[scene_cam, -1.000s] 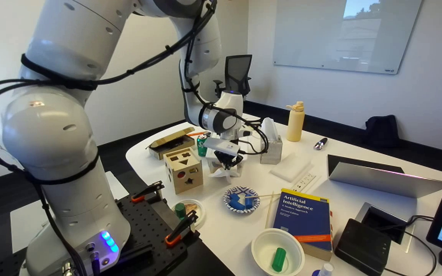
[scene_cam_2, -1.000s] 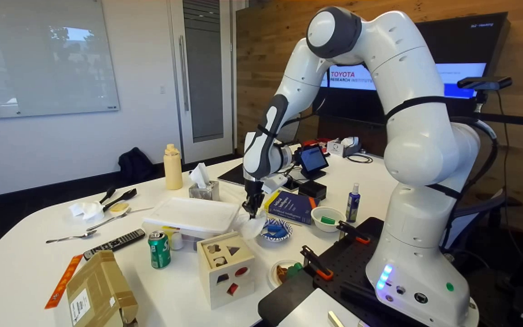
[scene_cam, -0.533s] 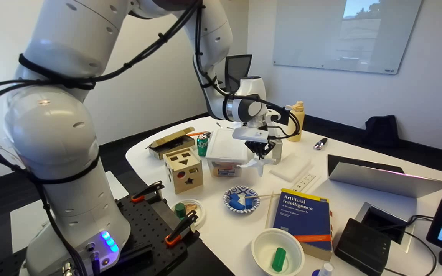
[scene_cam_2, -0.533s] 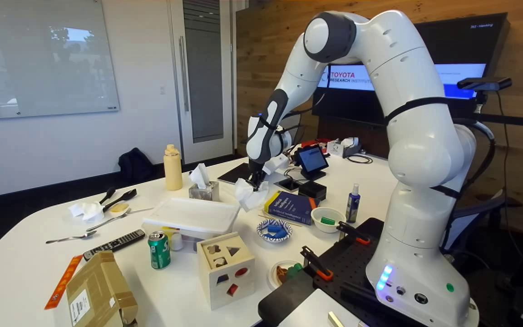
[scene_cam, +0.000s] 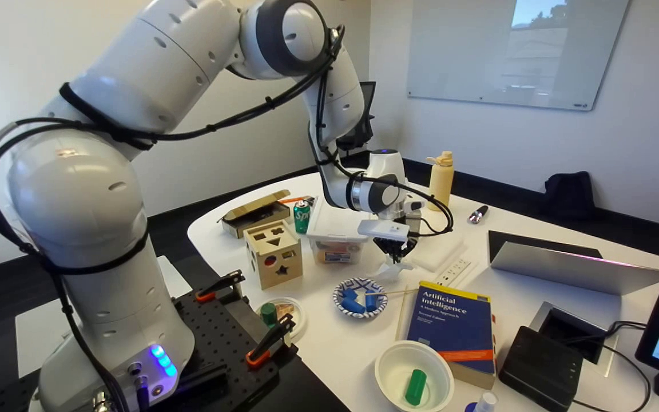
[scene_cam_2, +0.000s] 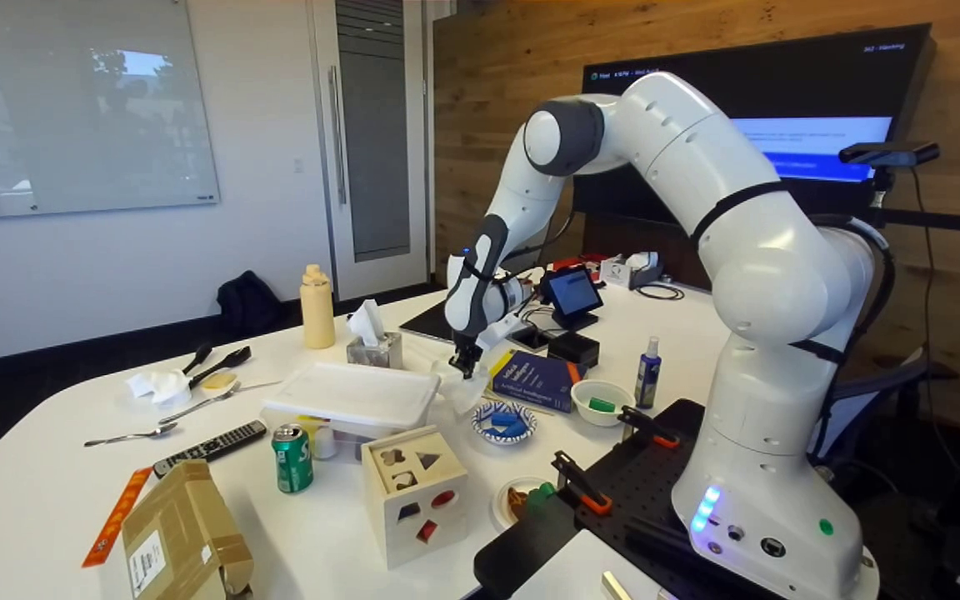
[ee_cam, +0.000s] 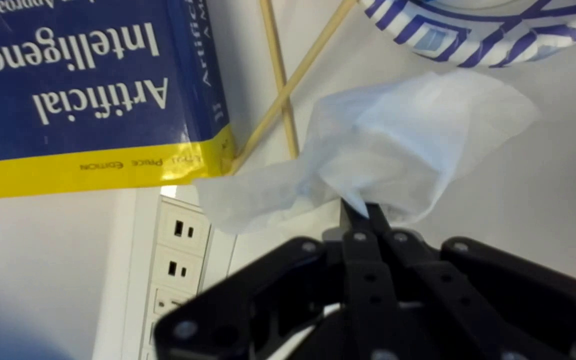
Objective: Pick up the wipe and clean the part of the table near the box
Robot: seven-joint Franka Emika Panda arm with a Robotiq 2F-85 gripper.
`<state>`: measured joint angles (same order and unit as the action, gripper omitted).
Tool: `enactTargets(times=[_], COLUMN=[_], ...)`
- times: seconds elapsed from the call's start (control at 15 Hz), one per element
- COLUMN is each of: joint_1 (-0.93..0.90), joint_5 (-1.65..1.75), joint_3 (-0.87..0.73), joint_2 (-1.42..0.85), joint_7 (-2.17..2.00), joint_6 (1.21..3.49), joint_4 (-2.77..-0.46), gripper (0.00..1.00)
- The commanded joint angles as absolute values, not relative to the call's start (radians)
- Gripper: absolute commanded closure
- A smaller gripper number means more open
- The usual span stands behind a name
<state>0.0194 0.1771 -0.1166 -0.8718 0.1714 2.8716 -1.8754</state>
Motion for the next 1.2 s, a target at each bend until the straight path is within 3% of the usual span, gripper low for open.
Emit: enactTargets(times=[0.0,0.13,0.2,0.27,0.47,1.0,1.13], joint_1=[0.038,0.047,0.054,0.063,0.090,0.090,0.090], joint_5=[0.178,0.176,0.175,0.173,0.167,0.162,0.159], joint_3=[-0.101,-0.092,-0.084,-0.072,-0.033,-0.024,-0.015], joint_2=[-0.959,-0.982,-0.988,-0.988,-0.968,-0.876,-0.825], joint_7=[0.166,0.171,0.176,0.183,0.195,0.176,0.177], joint_6=[2.885,2.908,2.913,2.917,2.906,2.896,2.869], joint_4=[-1.769,-1.743,-1.736,-1.736,-1.755,-1.828,-1.865], gripper=[1.00,1.00,0.93,0.73,0.62,0.01,0.00])
